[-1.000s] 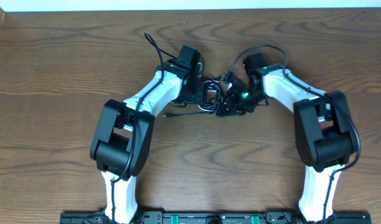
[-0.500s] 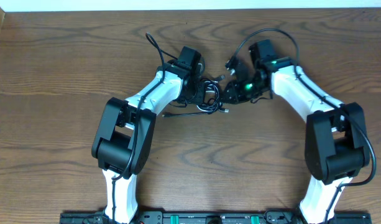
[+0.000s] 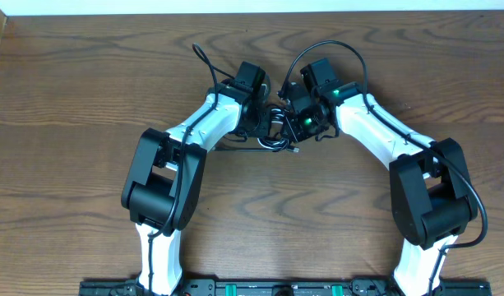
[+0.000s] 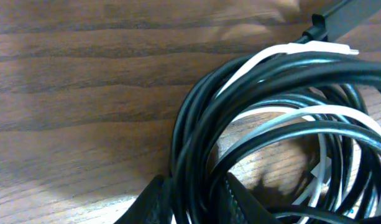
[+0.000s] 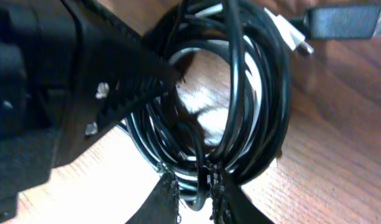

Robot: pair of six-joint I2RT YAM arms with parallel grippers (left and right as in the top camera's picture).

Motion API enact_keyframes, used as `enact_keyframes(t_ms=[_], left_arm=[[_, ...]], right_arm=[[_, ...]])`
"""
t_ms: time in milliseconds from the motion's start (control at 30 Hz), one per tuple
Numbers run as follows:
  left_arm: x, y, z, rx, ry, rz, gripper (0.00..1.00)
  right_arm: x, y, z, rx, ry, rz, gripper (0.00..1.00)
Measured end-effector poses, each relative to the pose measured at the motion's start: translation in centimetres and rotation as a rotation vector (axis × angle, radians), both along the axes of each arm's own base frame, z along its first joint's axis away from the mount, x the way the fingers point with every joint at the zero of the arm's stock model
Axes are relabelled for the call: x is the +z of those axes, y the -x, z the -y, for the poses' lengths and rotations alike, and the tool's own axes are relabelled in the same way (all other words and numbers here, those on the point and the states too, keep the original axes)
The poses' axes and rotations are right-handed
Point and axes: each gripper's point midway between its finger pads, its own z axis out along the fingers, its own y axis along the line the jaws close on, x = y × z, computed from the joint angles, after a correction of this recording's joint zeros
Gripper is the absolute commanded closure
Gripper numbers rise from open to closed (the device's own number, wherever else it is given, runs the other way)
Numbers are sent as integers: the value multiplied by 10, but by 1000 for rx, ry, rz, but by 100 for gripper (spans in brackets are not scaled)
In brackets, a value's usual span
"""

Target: Untangle cables

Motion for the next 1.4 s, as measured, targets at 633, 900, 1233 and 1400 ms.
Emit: enact_keyframes(t_ms=[633,900,1233,1400], left_arm=[[2,4,6,-10,52,-26,67],[5,8,9,-14,87,-48,56],[30,33,-14,27,81,-150,55],[28,38,-16,10,72,-162,55]], right_arm=[[-14,8,6,-49,-15,-104,79],[-16,8,6,-69,-99,-170,84],[-24,14,-5,-103,-248,-324,90],[-26,13,-7,-115,-276,-346,89]])
